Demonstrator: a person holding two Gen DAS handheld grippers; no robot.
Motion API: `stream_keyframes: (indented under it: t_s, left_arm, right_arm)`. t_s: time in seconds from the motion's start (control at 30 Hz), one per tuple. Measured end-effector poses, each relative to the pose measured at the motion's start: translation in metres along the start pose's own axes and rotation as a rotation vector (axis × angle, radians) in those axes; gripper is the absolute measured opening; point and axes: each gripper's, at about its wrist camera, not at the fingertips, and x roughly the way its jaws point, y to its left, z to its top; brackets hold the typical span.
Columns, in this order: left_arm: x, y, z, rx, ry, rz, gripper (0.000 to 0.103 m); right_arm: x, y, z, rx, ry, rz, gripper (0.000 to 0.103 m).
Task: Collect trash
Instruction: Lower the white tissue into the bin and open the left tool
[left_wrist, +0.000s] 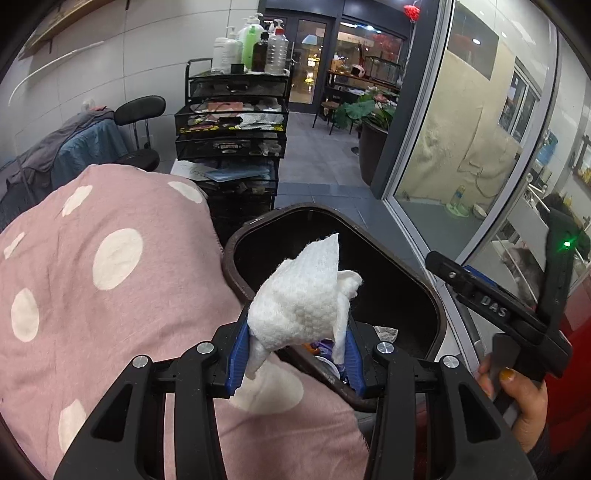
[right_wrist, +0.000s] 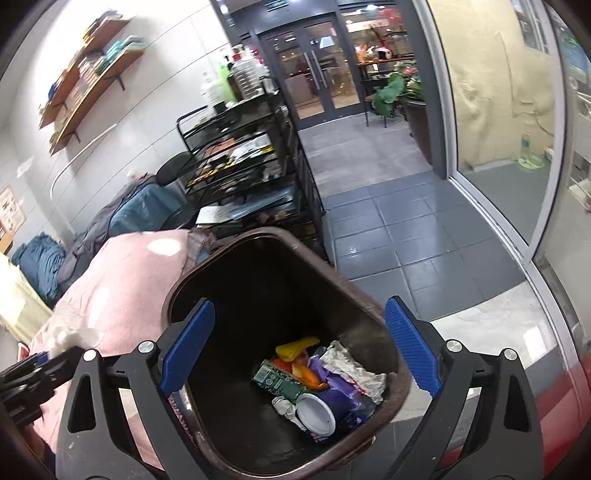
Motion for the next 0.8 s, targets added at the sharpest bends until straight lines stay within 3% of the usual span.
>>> stream_keyframes:
  t_s: [0.47,0.57,0.73,0.8]
  left_arm:
    - [0.05,-0.02,0.014,0.049,0.111,0.001,0.047]
    - [0.057,-0.022,0.016,0.061,0.128,0.004,0.055]
    - [0.06,-0.024,0.013,0.074,0.137,0.011,0.079]
    - [0.057,-0.024,0.013,0.076,0.124,0.009,0.083]
  right_arm:
    - [-0.005,-0.022,0.009,0.025,-0.021,-0.035,0.092]
    - [-0.007,-0.023,0.008,0.027,-0.023,-0.034,0.092]
    - [-0.007,-0.023,0.009,0.026,-0.023,-0.036,0.093]
    - [-0.008,-0.024,0.008,0.027,-0.025,-0.033,0.093]
